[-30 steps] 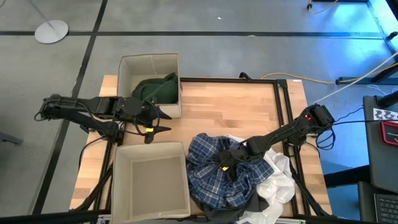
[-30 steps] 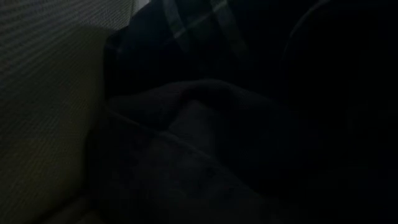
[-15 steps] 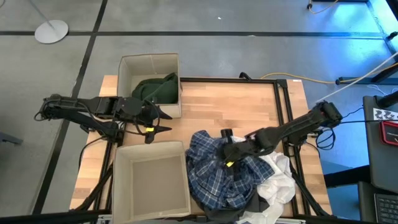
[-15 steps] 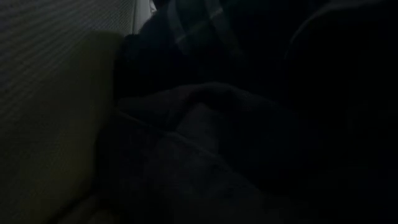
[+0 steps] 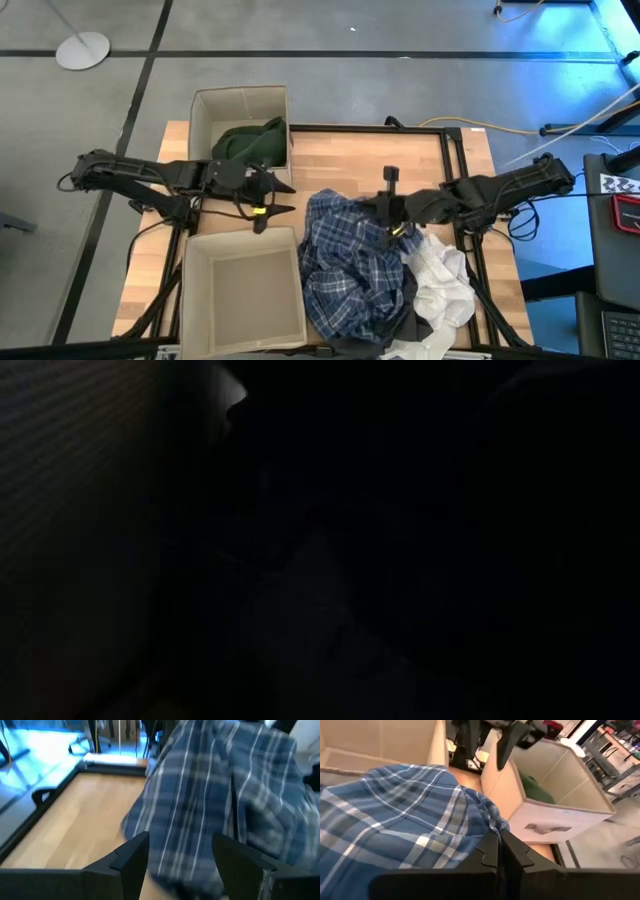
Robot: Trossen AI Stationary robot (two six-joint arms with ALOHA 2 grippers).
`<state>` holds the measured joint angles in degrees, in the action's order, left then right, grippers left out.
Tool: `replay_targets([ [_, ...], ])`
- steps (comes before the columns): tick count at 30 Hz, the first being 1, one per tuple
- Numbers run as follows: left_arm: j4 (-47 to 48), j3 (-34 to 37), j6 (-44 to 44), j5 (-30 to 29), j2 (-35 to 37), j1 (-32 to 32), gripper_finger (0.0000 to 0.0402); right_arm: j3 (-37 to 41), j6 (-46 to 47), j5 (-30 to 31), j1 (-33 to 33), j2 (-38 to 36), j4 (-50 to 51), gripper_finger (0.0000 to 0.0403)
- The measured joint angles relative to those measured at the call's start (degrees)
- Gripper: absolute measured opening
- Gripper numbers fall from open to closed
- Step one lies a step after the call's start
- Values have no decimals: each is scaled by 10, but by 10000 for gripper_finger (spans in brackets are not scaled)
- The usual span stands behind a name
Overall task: Sort clothes
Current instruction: Put the blue long sleeve shirt into the top laundry organizer
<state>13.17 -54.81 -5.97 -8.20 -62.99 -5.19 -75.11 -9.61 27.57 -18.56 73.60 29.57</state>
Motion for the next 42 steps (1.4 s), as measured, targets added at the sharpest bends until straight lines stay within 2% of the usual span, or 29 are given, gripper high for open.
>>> replay_targets([
  [8,-127,0,15,3,-65,14,205,3,-48,-35,25,6,-36,4],
  [14,-199,0,7,75,-92,16,205,22,-62,-44,29,18,-60,5],
  [17,-236,0,1,87,-100,16,205,22,-75,-47,29,25,-66,4],
  [31,-265,1,-11,105,-152,15,205,22,-155,-42,29,71,-201,8],
  [42,-348,0,7,125,-199,15,205,22,-221,-65,33,82,-296,9],
])
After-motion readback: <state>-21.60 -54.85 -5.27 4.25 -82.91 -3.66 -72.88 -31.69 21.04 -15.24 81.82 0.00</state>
